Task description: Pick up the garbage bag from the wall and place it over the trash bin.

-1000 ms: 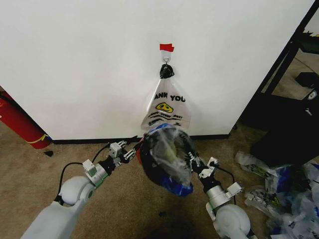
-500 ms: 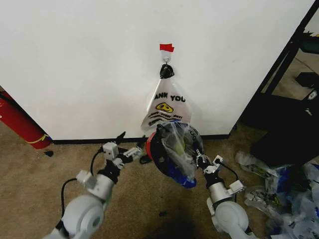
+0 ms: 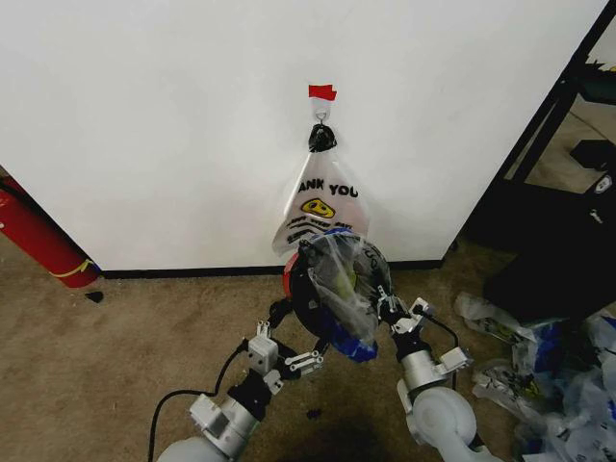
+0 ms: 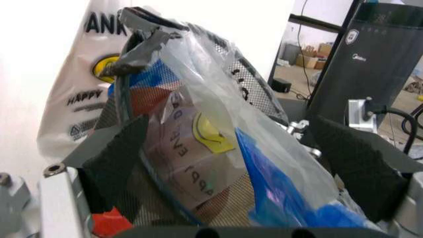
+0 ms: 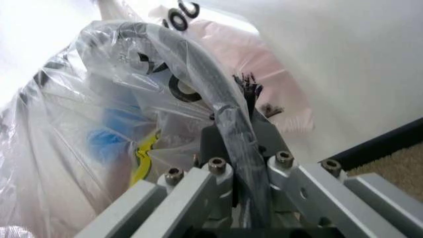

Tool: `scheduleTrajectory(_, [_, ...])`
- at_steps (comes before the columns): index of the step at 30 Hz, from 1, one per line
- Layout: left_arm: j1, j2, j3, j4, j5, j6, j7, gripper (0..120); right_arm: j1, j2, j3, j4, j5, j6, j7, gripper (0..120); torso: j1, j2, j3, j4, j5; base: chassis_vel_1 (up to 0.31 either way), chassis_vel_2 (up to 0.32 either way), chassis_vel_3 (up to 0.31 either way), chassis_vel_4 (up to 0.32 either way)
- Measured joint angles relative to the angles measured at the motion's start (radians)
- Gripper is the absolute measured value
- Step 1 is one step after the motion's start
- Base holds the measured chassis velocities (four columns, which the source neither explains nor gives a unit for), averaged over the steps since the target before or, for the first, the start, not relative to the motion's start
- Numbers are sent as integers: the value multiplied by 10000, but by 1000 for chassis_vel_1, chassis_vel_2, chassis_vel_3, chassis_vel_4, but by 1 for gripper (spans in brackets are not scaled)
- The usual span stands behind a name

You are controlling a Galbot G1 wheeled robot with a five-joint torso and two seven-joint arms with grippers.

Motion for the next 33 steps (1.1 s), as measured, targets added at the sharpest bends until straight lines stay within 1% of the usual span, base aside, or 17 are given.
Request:
scheduleTrajectory(7, [-309,110,277,53,-169,289,175,91,9,13,-24,22,-177,5,-40,0,0,0,0,1,0,0,0,0,0])
scheduleTrajectory(10, [-384,116,392,131,-169,495,213,88,16,25,-39,36,-216,5,-41,0,0,0,0,1,0,0,0,0,0])
scheduleTrajectory(12, [-433,132,467,210,-191,626,255,81,21,27,-40,67,-233,5,-46,0,0,0,0,1,-1,0,0,0,0])
scheduleTrajectory(13, [-433,132,467,210,-191,626,255,81,21,27,-40,67,-233,5,-46,0,0,0,0,1,-1,0,0,0,0])
scheduleTrajectory(15, [-433,167,503,212,-331,732,326,73,21,23,-35,78,-240,5,-47,0,0,0,0,2,0,0,0,0,0])
scheduleTrajectory(17, [-445,188,531,212,-454,814,357,63,18,13,-21,82,-258,3,-47,0,0,0,0,2,-1,0,0,0,0])
scheduleTrajectory(18, [-463,192,535,212,-482,830,367,60,12,9,-15,83,-264,3,-47,0,0,0,0,2,0,0,0,0,0])
scheduleTrajectory(19, [-463,192,535,212,-482,830,367,60,12,9,-15,83,-264,3,-47,0,0,0,0,2,0,0,0,0,0])
scheduleTrajectory(20, [-484,196,540,214,-509,839,377,53,1,6,-11,88,-266,2,-48,0,0,0,0,1,0,0,0,0,0])
scheduleTrajectory(22, [-494,208,549,215,-548,842,383,47,-13,1,-4,95,-270,0,-49,0,0,0,0,2,0,0,0,0,0])
scheduleTrajectory(24, [-494,230,557,213,-563,842,398,36,-25,-5,2,100,-276,-3,-49,0,0,0,0,2,-1,0,0,0,0])
scheduleTrajectory(25, [-494,238,557,211,-572,842,423,34,-25,-11,5,101,-279,-5,-49,0,0,0,0,2,-1,0,0,0,0])
scheduleTrajectory(26, [-494,238,557,211,-572,842,423,34,-25,-11,5,101,-279,-5,-49,0,0,0,0,2,-1,0,0,0,0])
scheduleTrajectory(29, [-488,253,555,200,-600,831,502,20,-11,-12,18,103,-284,-12,-34,0,0,0,0,1,-1,0,0,0,0])
scheduleTrajectory(32, [-450,258,529,177,-602,805,542,10,10,-5,25,104,-283,-17,-12,0,0,0,0,2,-1,0,0,0,0])
scheduleTrajectory(33, [-450,258,529,177,-602,805,542,10,10,-5,25,104,-283,-17,-12,0,0,0,0,2,-1,0,0,0,0])
